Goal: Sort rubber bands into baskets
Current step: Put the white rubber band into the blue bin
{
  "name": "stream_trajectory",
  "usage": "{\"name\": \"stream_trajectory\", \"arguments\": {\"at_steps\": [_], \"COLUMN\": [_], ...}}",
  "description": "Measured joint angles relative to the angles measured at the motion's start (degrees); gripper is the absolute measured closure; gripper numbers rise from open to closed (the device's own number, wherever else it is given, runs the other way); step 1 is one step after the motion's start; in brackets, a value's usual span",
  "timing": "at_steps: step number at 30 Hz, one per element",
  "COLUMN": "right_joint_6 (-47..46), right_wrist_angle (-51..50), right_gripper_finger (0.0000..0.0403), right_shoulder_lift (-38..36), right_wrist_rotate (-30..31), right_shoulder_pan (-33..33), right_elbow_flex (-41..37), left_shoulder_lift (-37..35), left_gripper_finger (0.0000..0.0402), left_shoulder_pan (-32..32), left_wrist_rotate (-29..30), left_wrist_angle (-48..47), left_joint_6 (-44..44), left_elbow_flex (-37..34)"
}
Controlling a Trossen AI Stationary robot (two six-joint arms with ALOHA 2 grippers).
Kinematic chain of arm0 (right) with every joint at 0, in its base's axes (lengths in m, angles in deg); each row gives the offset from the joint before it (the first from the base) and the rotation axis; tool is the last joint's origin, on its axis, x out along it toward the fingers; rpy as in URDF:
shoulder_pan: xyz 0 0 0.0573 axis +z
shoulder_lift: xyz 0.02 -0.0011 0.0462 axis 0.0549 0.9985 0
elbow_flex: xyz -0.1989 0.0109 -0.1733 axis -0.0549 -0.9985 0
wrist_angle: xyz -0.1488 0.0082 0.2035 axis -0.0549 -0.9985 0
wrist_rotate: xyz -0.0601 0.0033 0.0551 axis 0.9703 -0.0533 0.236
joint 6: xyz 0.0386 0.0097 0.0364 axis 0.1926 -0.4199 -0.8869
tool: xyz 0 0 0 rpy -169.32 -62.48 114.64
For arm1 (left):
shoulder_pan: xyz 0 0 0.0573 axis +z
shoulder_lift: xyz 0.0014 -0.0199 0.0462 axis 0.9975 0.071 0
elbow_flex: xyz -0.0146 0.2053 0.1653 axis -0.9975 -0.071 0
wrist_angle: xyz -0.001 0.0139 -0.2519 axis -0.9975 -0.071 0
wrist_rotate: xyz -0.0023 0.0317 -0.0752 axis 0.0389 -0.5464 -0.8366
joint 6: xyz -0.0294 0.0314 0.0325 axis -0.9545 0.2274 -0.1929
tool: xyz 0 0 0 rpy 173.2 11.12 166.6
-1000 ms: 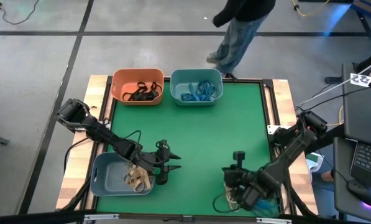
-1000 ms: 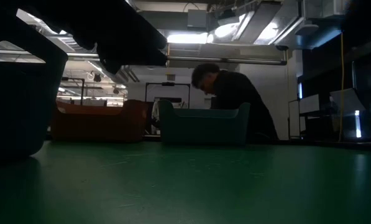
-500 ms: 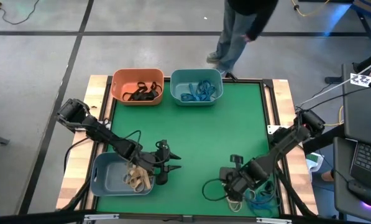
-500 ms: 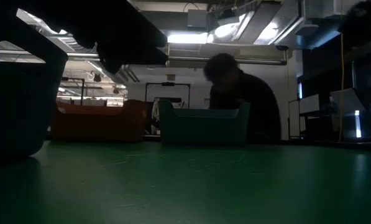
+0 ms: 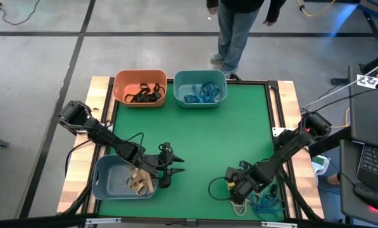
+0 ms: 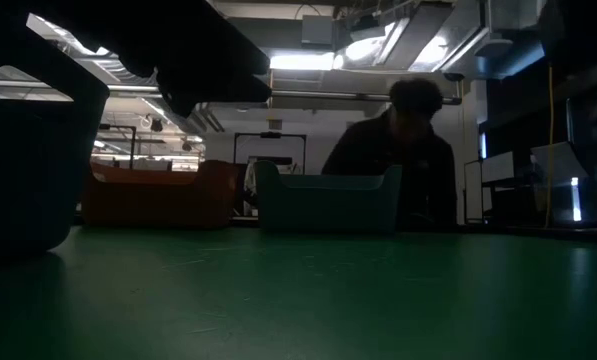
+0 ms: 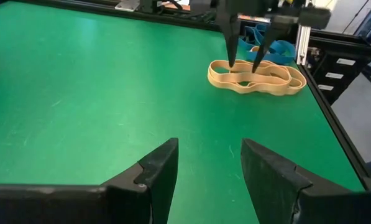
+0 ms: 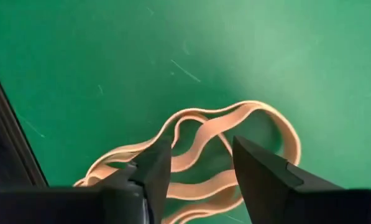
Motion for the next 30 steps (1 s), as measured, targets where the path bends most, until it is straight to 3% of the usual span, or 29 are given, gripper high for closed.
{"name": "stream_trajectory", "arguments": {"at_steps": [7,15,20,26,30], "right_joint_6": [-1.2,0.9,4.2,10.4,16.3], "right_wrist_angle": [4.8,9.4,8.9,1.2,-3.5], "right_gripper_finger": [0.0273,0.0393,0.0391,0.0394,0.0400], "right_shoulder_lift": [0.0,0.0,-0.2,-2.2,-2.5], "right_wrist_rotate": [-0.4,0.2,1.3,3.2,8.8], "right_shoulder_pan": [-0.4,-0.4,-0.3,-0.2,-0.3], "right_elbow_flex": [-3.6,-6.8,-6.0,1.9,7.4], "left_shoulder_lift": [0.0,0.0,0.0,0.0,0.0], "left_gripper_finger": [0.0231,0.0231,0.0231,0.0231,0.0231], "left_shoulder_pan": [0.0,0.0,0.0,0.0,0.0], "left_wrist_rotate": [0.0,0.0,0.0,0.0,0.0], "left_wrist_angle": [0.0,0.0,0.0,0.4,1.8], "left_joint_6": [0.3,0.3,0.3,0.2,0.4], "left_elbow_flex": [0.0,0.0,0.0,0.0,0.0]}}
